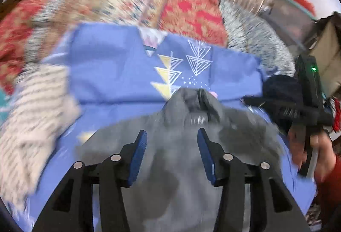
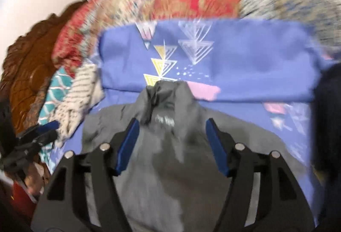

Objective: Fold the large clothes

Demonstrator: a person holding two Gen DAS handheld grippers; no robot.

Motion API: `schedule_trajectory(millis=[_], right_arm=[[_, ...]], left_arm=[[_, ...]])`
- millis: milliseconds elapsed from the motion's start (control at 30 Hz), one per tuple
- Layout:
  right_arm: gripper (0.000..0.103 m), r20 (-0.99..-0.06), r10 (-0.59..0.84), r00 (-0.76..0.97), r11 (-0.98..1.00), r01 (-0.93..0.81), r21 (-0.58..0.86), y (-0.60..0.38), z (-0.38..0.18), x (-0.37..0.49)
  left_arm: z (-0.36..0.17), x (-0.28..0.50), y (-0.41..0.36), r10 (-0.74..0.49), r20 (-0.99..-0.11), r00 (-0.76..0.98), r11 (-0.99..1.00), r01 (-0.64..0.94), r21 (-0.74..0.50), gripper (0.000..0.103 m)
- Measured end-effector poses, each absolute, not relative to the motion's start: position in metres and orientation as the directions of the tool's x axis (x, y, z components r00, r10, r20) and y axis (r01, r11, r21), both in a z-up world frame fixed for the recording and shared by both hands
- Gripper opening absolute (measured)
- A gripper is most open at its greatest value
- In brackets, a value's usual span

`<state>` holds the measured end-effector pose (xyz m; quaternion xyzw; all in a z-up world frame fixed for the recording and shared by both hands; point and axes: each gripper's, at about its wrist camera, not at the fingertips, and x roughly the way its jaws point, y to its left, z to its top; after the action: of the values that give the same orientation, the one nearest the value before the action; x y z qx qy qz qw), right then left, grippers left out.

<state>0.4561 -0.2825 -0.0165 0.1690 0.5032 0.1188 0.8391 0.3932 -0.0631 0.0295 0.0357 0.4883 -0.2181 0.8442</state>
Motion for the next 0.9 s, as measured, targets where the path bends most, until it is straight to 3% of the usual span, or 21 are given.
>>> schedule_trajectory(millis=[200,233,267,300,333,533,700,900], right_arm=[[0.059,-0.869,0.314,0.382,0.939,0.012,0.344,-0.266,-0.079,0.501],[0.053,-0.876,0.303,0.374,0.941,0.028,0.338,-0.271,-0.088,0.504],[0.028,-0.868,0.320,0.379,0.934,0.028,0.356,-0.275,-0.092,0.505],[0.008,-0.851,0.340,0.399,0.923,0.029,0.383,-0.280,-0.089,0.503],[0.005,-0.837,0.348,0.421,0.918,0.026,0.395,-0.283,-0.084,0.500],[0.003,-0.691,0.387,0.611,0.910,-0.132,0.393,-0.286,0.007,0.424],[0.003,-0.628,0.377,0.681,0.924,-0.234,0.301,-0.267,0.077,0.315],[0.003,-0.611,0.361,0.704,0.929,-0.328,0.170,-0.230,0.080,0.151]], left_arm=[[-0.060,0.480,-0.126,-0.242,-0.920,0.309,0.922,0.368,-0.119,0.070],[-0.076,0.484,-0.135,-0.186,-0.934,0.305,0.925,0.374,-0.062,0.067],[-0.084,0.486,-0.138,-0.150,-0.941,0.303,0.929,0.370,-0.029,0.058],[-0.090,0.487,-0.139,-0.148,-0.948,0.283,0.930,0.366,-0.036,0.039],[-0.087,0.486,-0.136,-0.175,-0.946,0.273,0.932,0.357,-0.069,0.032],[-0.005,0.426,-0.110,-0.298,-0.862,0.409,0.910,0.393,-0.129,0.027],[0.074,0.309,-0.078,-0.393,-0.781,0.486,0.874,0.461,-0.152,0.027],[0.088,0.159,-0.039,-0.430,-0.773,0.466,0.826,0.549,-0.128,0.027]])
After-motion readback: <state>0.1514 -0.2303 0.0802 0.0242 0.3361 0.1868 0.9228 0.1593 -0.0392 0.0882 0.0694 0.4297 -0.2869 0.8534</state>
